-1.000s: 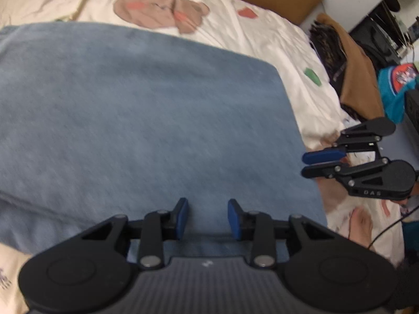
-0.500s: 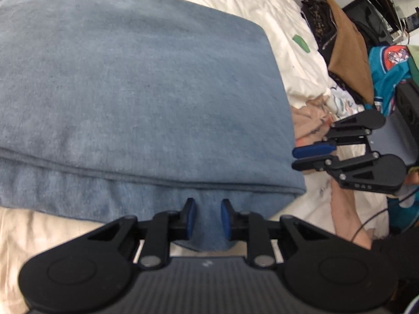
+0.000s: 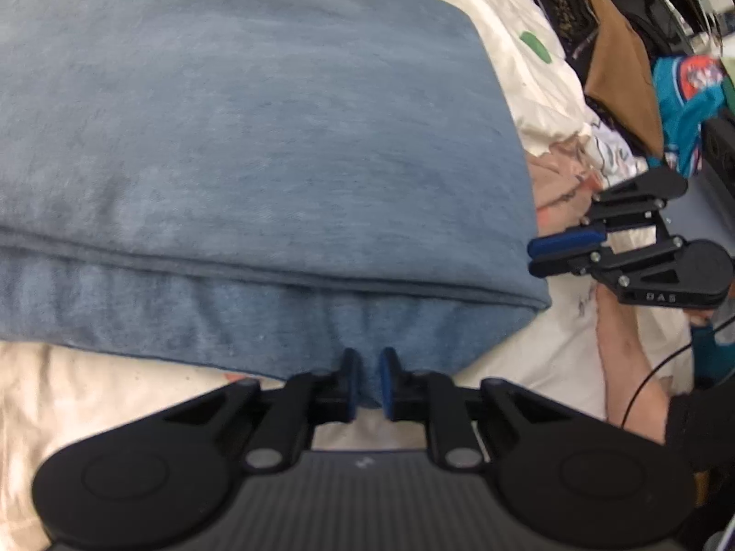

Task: Fold clothes

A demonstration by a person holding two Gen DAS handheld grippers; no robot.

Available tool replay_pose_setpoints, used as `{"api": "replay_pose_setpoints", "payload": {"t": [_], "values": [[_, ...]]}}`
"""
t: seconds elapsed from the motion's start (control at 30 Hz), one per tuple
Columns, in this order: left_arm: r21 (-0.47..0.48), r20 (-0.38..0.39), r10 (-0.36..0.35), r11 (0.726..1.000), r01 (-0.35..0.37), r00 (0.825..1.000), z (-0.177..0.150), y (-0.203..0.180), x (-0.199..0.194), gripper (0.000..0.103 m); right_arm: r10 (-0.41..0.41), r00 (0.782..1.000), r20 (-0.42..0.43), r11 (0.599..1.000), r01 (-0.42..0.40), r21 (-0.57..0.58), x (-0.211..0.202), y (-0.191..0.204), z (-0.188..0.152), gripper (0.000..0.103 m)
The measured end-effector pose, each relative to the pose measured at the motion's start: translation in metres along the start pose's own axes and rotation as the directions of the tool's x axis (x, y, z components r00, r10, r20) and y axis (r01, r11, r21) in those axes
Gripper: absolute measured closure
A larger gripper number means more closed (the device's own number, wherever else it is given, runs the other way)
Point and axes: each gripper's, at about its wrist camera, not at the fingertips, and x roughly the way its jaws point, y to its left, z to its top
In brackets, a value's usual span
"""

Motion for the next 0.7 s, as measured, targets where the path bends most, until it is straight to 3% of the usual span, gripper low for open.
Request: {"api": "replay_pose_setpoints", "payload": {"t": [0.27,0.3,0.37,0.4,0.53,0.7], "values": [[-0.036,0.015,-0.016,0.999,0.017,1.000,0.004,0.004,-0.017,0.089,0.002,0.997,0.081,0.987,-0.015,0.158,-0.018,-0.025,0.000,0.089],[-0.044,0.024,-0.015,0.999,0.016,1.000,0.004,0.005,-0.020,0.088,-0.004,0.996,0.093,0.981,-0.014,0.194,-0.019,-0.031,0.000,0.087],[-0.064,0.041,-0.013,0.998,0.016,0.999,0.005,0.007,-0.025,0.081,-0.012,0.993,0.114,0.962,-0.020,0.273,-0.019,-0.042,-0.003,0.074],[-0.070,0.050,-0.009,0.997,0.013,0.999,0.005,0.008,-0.027,0.078,-0.017,0.992,0.125,0.950,-0.023,0.311,-0.019,-0.048,-0.005,0.069],[-0.086,0.075,0.020,0.996,-0.013,0.997,0.007,0.010,-0.031,0.053,0.028,0.986,0.165,0.871,-0.105,0.480,-0.013,-0.071,-0.015,0.069],[-0.131,0.123,0.052,0.991,-0.036,0.991,0.011,0.018,-0.037,0.039,0.114,0.968,0.225,0.752,-0.232,0.616,0.004,-0.082,-0.027,0.070]]}}
